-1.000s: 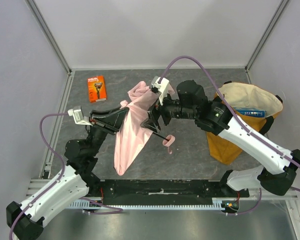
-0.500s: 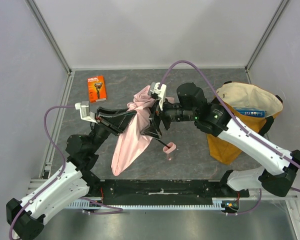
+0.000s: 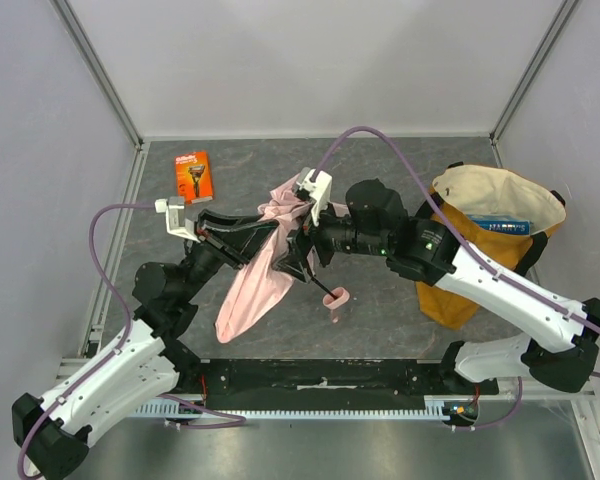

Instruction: Put away the umbrella

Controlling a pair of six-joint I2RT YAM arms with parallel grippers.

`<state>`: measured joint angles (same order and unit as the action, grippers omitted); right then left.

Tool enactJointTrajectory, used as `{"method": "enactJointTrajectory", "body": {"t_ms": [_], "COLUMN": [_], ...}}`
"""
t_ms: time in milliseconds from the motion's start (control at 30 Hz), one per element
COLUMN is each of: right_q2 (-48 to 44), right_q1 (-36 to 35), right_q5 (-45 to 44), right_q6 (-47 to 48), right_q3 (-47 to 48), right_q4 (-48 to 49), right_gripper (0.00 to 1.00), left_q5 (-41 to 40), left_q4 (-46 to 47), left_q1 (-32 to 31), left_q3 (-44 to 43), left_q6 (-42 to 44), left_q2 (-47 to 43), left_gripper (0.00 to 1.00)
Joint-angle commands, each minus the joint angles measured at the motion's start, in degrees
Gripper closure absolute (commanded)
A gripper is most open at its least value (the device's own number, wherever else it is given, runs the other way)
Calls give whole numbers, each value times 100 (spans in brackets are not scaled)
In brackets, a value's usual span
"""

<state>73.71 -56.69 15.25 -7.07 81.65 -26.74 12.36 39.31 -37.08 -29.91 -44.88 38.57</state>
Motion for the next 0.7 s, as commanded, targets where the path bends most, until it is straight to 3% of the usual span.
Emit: {"method": "enactJointTrajectory", "body": {"t_ms": [0,233,333,467,667], "right_q2": [178,293,92,-488,-1288], "right_q1": [-474,-861,-862,-870,-958], "right_q5": [-662,-1172,-1987,-3044,-2273], "right_q6": [100,311,233,-136,-803], "right_q3": [-17,-236,-299,-341,-1053], "right_q4": [599,907,725,-189,-403], "right_gripper": [2,2,2,2,5], "left_q5": [178,240,22,-1171,-3079], "left_q4": [340,534,70,-1141,-1812], "left_q1": [-1,-1,8,8,-1], "left_q3": [-340,-340,-462,-673,-647], "left_q6": [41,-12,85,7,-143], "left_q2": [142,204,160,-182,-604], "left_gripper": [98,98,98,98,98]}}
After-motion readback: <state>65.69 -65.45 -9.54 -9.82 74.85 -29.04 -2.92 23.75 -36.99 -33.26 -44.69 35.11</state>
